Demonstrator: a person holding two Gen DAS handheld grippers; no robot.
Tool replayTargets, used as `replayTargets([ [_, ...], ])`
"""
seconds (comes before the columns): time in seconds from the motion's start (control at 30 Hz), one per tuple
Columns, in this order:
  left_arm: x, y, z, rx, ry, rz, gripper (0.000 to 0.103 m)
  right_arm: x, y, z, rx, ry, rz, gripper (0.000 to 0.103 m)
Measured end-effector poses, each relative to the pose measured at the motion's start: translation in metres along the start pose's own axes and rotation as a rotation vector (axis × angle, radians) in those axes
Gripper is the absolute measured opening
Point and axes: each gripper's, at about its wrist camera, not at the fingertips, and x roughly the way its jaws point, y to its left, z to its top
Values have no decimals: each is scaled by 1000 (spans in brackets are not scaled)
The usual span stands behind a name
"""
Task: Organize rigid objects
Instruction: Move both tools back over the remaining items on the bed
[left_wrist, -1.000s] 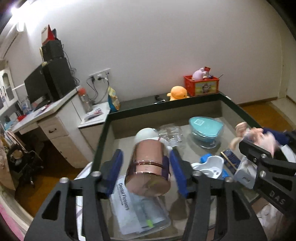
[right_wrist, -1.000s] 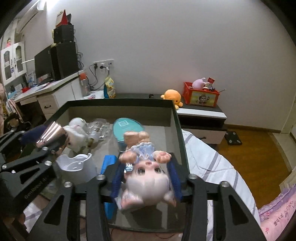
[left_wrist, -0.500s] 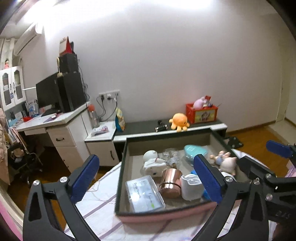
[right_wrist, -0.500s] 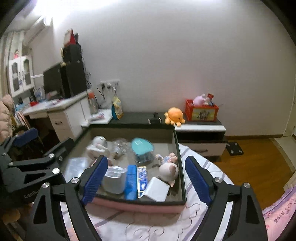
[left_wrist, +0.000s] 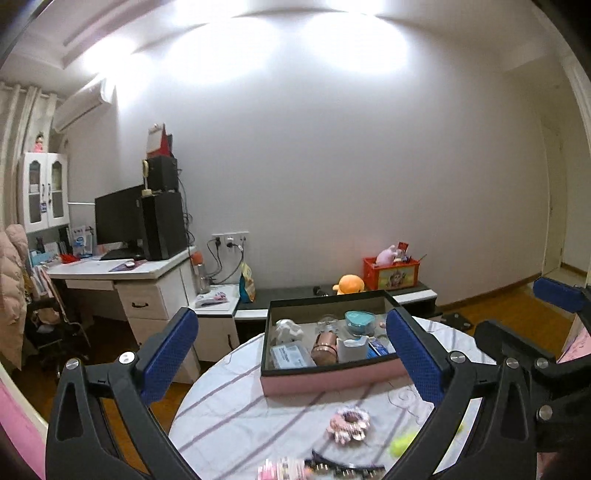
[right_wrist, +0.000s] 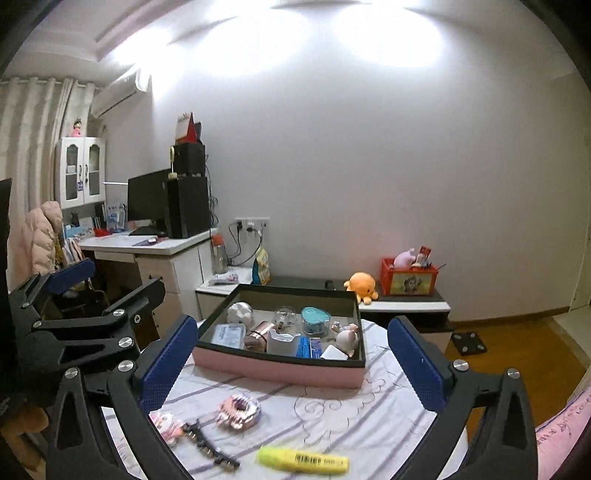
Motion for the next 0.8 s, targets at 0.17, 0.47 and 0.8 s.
replayTargets([
  [0.17,-37,-1,-16,-14,-7,14,103,-41,4,-13,0,-39,-21,103],
  [0.47,-65,0,-29,-17,-2,2,103,-73,8,-33,11,-43,-13,103],
  [0.8,-53,2,-48,-17,87,-28,103,-70,12,-44,-4,-5,2,103],
])
